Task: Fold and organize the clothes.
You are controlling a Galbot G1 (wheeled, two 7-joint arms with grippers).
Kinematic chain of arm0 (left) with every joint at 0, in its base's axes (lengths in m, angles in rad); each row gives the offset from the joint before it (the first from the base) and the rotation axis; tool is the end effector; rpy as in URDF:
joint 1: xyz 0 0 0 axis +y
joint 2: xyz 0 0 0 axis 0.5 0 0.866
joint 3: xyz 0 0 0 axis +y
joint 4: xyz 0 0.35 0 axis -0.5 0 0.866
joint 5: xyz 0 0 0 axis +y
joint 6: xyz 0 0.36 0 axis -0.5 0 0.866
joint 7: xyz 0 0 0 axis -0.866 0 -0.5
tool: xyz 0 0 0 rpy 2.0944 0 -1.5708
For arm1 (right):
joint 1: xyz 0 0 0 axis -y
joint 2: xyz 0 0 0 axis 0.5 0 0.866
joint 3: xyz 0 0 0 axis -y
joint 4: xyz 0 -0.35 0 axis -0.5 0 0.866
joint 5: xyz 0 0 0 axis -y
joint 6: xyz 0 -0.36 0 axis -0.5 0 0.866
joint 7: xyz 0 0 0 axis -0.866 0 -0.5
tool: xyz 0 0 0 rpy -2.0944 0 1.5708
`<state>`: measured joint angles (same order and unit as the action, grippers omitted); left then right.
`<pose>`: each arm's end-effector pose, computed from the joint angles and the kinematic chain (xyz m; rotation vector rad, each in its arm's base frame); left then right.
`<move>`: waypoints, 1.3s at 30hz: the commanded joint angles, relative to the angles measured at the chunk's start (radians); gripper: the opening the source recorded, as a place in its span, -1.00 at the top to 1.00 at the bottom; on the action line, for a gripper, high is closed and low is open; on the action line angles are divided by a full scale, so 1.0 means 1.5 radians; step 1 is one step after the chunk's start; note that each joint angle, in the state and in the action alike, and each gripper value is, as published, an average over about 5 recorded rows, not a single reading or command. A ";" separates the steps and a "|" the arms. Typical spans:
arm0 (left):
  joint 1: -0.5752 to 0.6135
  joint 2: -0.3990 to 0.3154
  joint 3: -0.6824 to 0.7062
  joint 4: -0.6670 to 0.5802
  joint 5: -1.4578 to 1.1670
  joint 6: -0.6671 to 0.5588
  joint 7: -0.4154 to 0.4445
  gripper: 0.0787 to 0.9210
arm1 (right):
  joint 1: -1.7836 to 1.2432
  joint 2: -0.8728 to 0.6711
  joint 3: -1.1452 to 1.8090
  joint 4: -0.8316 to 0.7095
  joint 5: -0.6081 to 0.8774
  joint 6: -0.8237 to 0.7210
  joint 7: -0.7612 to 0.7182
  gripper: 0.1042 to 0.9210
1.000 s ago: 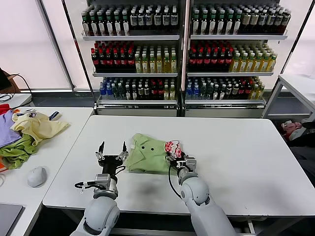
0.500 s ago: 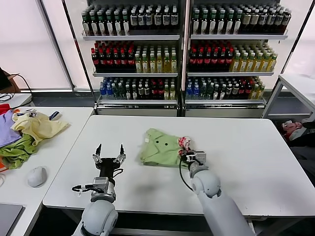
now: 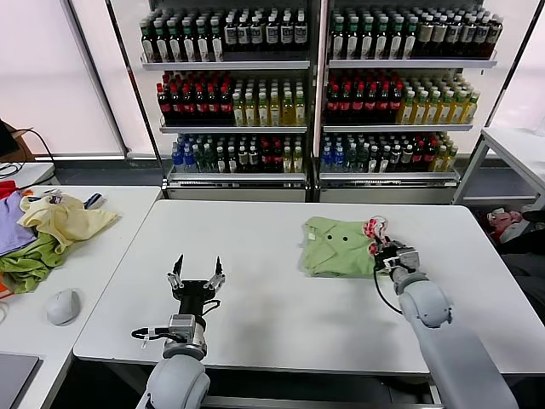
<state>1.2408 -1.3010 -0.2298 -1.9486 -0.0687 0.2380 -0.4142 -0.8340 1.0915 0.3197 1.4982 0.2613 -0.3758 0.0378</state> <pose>0.2690 -0.0355 -0.2924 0.1044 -3.0570 -0.2556 0.4214 -0.1089 -0.2845 0.0784 -2.8174 0.3841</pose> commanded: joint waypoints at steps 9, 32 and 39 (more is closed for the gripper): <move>0.060 -0.001 0.022 -0.091 -0.003 -0.016 0.033 -0.77 | -0.300 0.017 0.204 0.253 0.007 0.189 0.013 -0.14; 0.070 0.010 0.041 -0.126 -0.048 0.006 0.071 -0.77 | -0.532 0.111 0.313 0.428 -0.015 0.197 -0.017 -0.76; 0.064 0.005 0.038 -0.120 -0.045 0.008 0.078 -0.77 | -0.512 0.099 0.314 0.418 -0.010 0.192 -0.012 -0.76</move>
<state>1.3351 -1.2929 -0.1734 -2.1248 -0.1303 0.2455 -0.3076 -1.5593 1.2301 0.7579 2.0871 0.2626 -0.0979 0.0035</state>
